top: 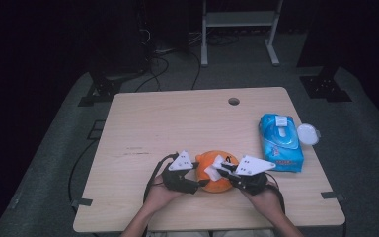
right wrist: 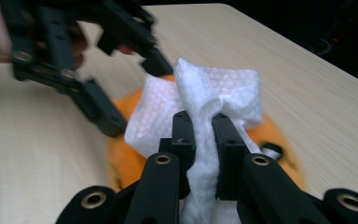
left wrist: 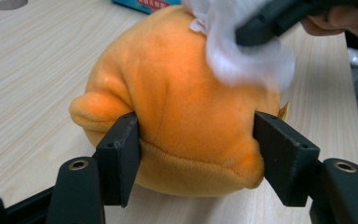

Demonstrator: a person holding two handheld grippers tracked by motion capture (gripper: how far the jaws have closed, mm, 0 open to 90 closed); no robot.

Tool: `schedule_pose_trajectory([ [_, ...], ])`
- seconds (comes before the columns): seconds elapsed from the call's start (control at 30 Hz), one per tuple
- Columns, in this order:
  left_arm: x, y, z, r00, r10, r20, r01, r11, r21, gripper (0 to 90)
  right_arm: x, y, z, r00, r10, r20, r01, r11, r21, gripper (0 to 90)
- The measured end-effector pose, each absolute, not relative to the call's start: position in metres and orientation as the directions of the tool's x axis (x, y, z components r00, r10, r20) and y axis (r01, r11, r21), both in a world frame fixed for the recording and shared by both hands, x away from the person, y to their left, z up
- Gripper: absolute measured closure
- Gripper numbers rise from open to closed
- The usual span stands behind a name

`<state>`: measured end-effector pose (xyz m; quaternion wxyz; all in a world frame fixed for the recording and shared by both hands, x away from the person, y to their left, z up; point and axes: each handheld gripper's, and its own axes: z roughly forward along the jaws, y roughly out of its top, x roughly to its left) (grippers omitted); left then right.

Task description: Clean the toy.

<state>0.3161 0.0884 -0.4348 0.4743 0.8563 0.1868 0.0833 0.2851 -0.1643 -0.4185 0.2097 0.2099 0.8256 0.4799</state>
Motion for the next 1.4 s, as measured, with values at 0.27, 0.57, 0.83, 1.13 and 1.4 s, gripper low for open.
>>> schedule_pose_trajectory([
  [0.27,0.316,0.082,-0.438,0.897,0.440,-0.032,0.262,-0.472,0.842,25.4,0.281,-0.163,-0.416,-0.828,0.544,-0.136,0.156,0.456,0.876,80.5],
  [0.57,0.309,0.081,-0.437,0.909,0.415,0.029,0.211,-0.521,0.827,31.1,0.295,-0.192,-0.416,-0.767,0.634,-0.102,0.225,0.414,0.882,80.5],
  [0.83,0.310,0.082,-0.432,0.904,0.427,0.028,0.200,-0.478,0.855,24.3,0.281,-0.172,-0.414,-0.828,0.552,-0.102,0.173,0.424,0.889,80.5],
  [1.13,0.310,0.083,-0.436,0.897,0.442,0.029,0.213,-0.489,0.846,32.2,0.294,-0.205,-0.423,-0.777,0.629,-0.022,0.277,0.373,0.886,80.6],
  [1.4,0.313,0.086,-0.438,0.888,0.460,0.003,0.244,-0.477,0.844,32.2,0.278,-0.185,-0.414,-0.831,0.555,-0.036,0.217,0.384,0.898,80.5],
])
